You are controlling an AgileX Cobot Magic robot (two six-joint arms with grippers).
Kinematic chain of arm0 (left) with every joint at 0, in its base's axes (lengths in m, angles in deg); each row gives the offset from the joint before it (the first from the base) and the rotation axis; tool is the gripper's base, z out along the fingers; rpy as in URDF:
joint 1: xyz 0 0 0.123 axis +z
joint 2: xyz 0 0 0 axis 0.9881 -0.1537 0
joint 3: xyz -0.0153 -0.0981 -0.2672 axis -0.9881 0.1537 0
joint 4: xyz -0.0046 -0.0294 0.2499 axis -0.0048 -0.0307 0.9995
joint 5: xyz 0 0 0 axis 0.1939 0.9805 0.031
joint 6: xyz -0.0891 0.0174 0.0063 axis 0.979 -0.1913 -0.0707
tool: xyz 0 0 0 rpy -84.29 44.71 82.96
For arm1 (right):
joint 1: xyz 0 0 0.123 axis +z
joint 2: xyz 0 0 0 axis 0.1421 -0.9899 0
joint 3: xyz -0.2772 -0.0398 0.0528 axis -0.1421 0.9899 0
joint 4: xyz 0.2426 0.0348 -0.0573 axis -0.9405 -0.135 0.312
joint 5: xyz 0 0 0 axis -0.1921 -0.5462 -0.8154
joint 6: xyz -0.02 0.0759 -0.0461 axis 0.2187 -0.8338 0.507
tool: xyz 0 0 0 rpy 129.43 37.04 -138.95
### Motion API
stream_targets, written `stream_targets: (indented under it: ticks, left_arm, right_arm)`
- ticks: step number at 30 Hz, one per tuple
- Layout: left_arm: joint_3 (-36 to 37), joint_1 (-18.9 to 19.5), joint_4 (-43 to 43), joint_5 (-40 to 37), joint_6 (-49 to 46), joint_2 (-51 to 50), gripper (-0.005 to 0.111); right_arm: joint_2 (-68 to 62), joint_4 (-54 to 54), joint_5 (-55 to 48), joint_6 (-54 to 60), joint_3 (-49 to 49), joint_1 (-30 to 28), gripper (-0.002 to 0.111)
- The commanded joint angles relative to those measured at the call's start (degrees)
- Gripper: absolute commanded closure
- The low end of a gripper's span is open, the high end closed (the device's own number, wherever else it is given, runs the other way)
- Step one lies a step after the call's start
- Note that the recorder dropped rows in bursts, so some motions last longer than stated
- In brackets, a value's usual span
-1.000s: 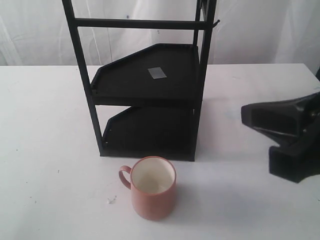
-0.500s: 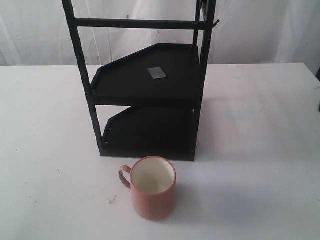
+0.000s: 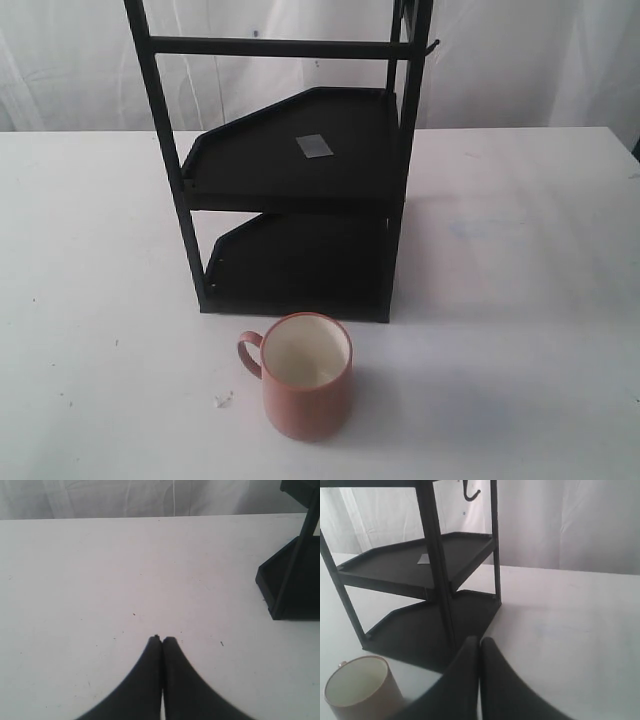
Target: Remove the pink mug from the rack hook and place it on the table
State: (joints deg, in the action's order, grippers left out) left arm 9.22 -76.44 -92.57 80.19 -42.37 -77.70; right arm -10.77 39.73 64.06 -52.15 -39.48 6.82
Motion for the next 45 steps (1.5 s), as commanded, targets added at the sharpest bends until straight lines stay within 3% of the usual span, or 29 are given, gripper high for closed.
stream_targets:
  ticks: [1,5,11,23,45]
  left_arm:
    - [0.17,-0.12,-0.54,0.21,0.1,0.3,0.107]
    - [0.17,-0.12,-0.54,0.21,0.1,0.3,0.107]
    - [0.17,-0.12,-0.54,0.21,0.1,0.3,0.107]
    - [0.17,-0.12,-0.54,0.21,0.1,0.3,0.107]
    - [0.17,-0.12,-0.54,0.21,0.1,0.3,0.107]
  right_arm:
    - [0.34,-1.37,3.61,-3.88,2.88,-0.32,0.108]
    - [0.84,0.42,7.99,-4.71,6.61,-0.32,0.108]
    - [4.81,15.12,8.53,-16.85,10.51,-0.32,0.108]
    - [11.99,18.21,8.27,-15.87,16.7,-0.32,0.108]
    - [12.75,18.77,9.68,-13.98,19.21,-0.32,0.108]
